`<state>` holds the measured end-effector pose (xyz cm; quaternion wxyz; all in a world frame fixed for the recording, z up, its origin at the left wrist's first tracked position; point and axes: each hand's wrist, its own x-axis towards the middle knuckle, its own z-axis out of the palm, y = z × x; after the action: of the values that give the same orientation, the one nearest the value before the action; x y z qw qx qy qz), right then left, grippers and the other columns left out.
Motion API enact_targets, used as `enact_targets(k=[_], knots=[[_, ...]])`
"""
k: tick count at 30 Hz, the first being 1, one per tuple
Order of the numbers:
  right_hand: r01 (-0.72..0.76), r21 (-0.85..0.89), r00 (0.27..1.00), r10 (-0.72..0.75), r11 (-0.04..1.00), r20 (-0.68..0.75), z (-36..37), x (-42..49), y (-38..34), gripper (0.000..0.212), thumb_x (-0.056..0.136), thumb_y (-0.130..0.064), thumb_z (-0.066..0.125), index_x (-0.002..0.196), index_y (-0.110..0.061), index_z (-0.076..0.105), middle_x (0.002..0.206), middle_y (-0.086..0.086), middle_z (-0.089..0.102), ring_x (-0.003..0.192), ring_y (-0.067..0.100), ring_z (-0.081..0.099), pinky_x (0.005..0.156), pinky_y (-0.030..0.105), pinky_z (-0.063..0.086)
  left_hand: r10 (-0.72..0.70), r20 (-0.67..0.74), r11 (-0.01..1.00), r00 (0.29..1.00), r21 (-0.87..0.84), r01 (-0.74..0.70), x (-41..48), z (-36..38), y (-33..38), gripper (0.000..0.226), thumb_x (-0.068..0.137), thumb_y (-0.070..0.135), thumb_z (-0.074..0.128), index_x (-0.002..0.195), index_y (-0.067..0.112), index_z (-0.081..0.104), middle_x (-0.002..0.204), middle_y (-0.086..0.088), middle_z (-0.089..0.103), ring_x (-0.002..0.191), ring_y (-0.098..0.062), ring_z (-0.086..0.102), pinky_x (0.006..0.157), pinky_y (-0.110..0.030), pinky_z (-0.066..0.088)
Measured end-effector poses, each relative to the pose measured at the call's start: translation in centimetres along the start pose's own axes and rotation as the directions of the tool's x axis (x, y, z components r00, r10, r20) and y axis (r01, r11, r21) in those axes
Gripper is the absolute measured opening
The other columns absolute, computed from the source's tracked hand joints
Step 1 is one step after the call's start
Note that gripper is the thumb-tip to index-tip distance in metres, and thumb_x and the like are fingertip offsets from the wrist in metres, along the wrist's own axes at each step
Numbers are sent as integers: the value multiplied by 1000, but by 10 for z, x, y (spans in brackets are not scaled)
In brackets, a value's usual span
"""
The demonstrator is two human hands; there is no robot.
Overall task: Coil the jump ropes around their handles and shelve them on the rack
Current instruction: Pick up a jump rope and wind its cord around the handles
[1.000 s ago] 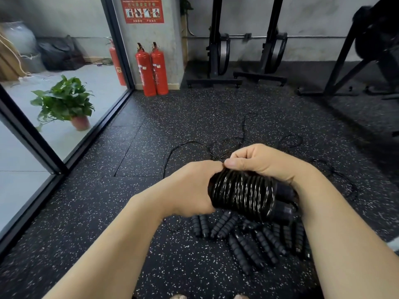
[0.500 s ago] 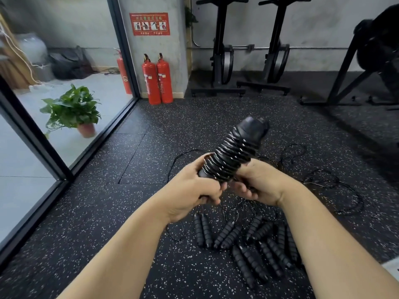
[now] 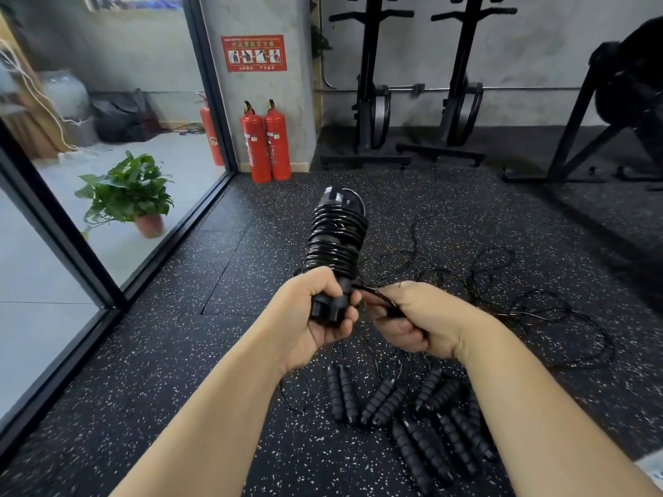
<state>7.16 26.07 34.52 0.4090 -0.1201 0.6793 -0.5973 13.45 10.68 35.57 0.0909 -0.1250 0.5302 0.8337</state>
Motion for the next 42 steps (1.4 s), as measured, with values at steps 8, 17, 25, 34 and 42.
enact_targets(k=[8,17,25,34,42], knots=[[-34,-167,994,16,985,-109,7,-5,-4,45,102,-29,31,64,-15,52,43,-2,40,37,10,28,37,19,18,196,-149,965,969,207,-163,1,-2,-4,10,87,-4,44,92,3,49,68,-12,57,56,-25,61,48,-30,55],[307,-176,905,-344,935,-249,10,-22,-7,24,99,-30,48,107,-15,65,79,16,67,60,22,63,50,29,47,132,-162,990,978,72,-121,-1,4,1,15,89,1,40,88,-4,54,59,-15,59,48,-23,60,42,-26,53],[241,-802,757,-623,547,-198,8,-22,3,16,92,-30,61,106,-24,68,86,-6,63,77,7,59,72,28,48,110,-187,994,976,28,-106,-4,3,5,16,90,4,40,87,-3,54,59,-13,62,47,-24,62,40,-24,52],[287,-300,844,-389,910,-371,10,-23,-3,32,98,-13,48,73,-10,68,63,16,64,46,21,50,40,24,34,177,-113,983,978,57,-172,-3,0,6,11,90,-6,44,98,-4,51,79,-19,63,52,-25,64,41,-25,52],[402,-191,769,-444,895,-460,22,-29,-5,26,96,-6,48,99,-16,72,56,8,61,43,15,49,39,24,35,229,-74,960,971,181,-213,-1,0,3,13,92,-7,43,96,0,54,74,-14,71,56,-23,66,47,-27,54]])
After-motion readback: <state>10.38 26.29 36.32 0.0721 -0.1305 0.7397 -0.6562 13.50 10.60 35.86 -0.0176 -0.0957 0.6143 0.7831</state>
